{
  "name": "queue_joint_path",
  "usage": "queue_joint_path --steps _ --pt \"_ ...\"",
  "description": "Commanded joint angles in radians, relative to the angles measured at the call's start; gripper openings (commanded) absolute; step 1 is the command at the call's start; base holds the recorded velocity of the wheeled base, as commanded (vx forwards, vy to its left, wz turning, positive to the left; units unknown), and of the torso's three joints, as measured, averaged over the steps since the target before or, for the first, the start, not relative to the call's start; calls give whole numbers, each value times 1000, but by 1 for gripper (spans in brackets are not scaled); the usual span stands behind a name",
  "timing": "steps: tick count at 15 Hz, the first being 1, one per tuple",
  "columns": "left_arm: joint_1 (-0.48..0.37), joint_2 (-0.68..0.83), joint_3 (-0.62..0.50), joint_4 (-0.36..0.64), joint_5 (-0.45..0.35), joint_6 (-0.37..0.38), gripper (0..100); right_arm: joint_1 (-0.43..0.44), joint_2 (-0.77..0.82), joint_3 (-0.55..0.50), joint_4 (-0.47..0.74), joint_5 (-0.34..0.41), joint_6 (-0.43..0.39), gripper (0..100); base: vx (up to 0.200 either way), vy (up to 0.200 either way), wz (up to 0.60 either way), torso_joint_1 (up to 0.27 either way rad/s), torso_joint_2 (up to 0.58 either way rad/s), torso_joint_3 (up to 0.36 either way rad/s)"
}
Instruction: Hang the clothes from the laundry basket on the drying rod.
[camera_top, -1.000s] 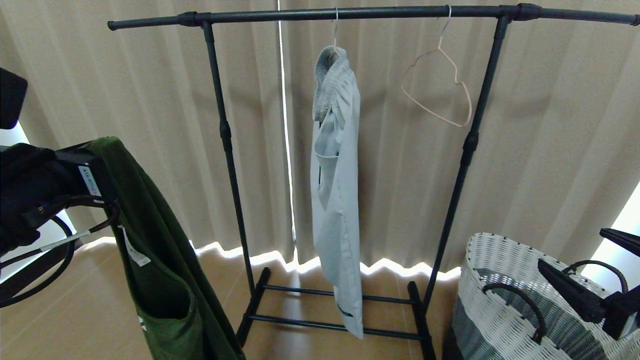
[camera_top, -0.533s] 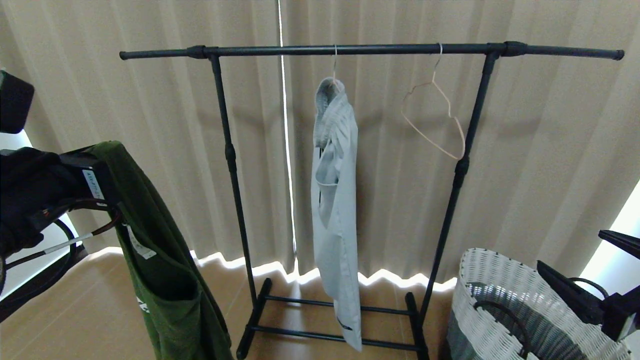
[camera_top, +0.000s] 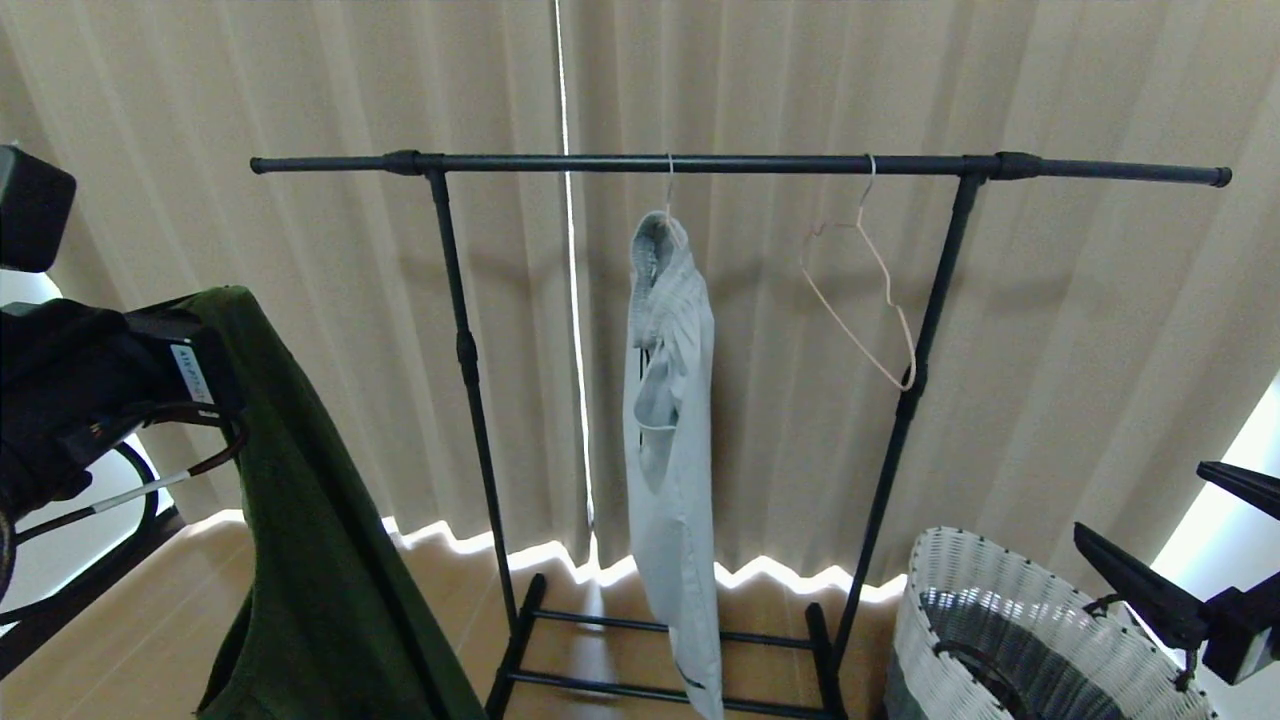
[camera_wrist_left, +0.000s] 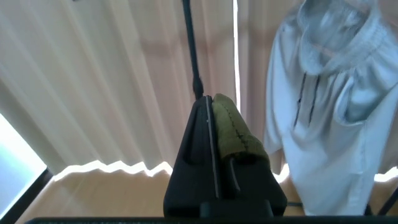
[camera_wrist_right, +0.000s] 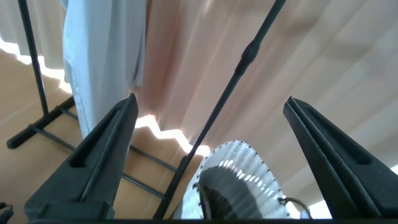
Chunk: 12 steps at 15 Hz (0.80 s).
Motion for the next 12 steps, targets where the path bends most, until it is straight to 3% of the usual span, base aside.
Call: queue_joint_path --steps 1,5,12 --pt "-1 0 1 -1 1 -1 0 1 0 4 0 0 -1 100 0 0 0 256 -510 -271" --pt "-1 -3 20 -2 1 1 0 1 -4 13 -2 1 0 100 0 0 0 224 -467 -237" --pt "-1 -5 37 -4 -3 1 0 2 -11 13 0 1 0 100 0 0 0 23 -52 -27"
